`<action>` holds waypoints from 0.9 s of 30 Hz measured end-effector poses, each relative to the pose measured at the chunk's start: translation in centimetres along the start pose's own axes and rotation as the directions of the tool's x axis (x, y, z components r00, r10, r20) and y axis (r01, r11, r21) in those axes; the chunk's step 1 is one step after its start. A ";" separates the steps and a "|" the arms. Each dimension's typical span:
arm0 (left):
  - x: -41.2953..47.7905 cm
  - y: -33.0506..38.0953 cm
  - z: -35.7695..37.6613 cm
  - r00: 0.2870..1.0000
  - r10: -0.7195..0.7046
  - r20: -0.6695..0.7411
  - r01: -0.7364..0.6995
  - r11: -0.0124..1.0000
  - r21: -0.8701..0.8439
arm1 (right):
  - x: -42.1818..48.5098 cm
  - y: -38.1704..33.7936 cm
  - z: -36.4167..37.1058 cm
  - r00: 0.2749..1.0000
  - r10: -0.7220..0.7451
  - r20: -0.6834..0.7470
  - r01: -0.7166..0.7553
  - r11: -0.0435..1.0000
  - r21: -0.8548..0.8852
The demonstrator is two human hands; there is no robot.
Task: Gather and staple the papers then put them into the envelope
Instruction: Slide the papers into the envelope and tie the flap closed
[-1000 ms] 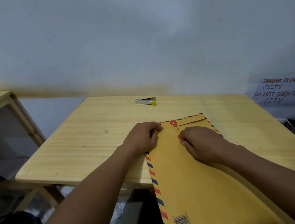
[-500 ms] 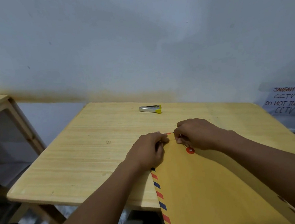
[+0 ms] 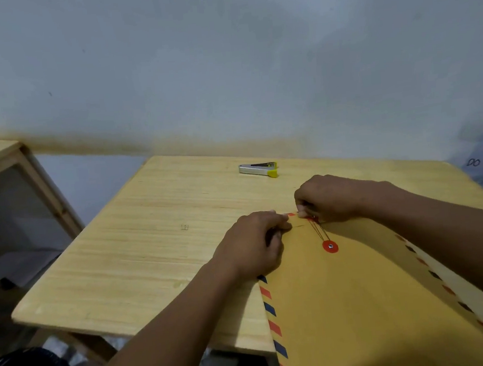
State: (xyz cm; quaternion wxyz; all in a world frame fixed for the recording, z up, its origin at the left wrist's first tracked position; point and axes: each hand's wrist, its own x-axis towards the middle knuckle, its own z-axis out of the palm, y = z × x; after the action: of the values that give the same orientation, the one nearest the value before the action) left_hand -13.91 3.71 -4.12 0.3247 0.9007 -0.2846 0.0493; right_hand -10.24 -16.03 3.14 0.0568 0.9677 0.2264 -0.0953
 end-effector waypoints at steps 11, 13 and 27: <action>-0.2 0.0 0.0 1.000 -0.003 0.009 0.003 1.000 -0.015 | 0.3 1.3 1.9 0.995 0.080 -0.061 -0.056 0.942 0.330; -0.2 -0.1 0.0 1.000 -0.006 0.011 0.006 1.000 -0.013 | 0.2 1.6 2.1 0.992 0.100 -0.072 -0.064 0.919 0.389; -0.2 0.1 0.1 1.000 -0.007 0.009 0.007 1.000 -0.010 | 0.5 1.7 2.1 0.986 0.138 -0.093 -0.080 0.882 0.465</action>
State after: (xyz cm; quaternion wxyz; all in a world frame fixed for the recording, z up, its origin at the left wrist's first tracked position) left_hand -14.13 3.70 -4.23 0.3278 0.9004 -0.2829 0.0425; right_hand -9.39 -17.64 1.12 -0.1825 0.9688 0.1456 -0.0828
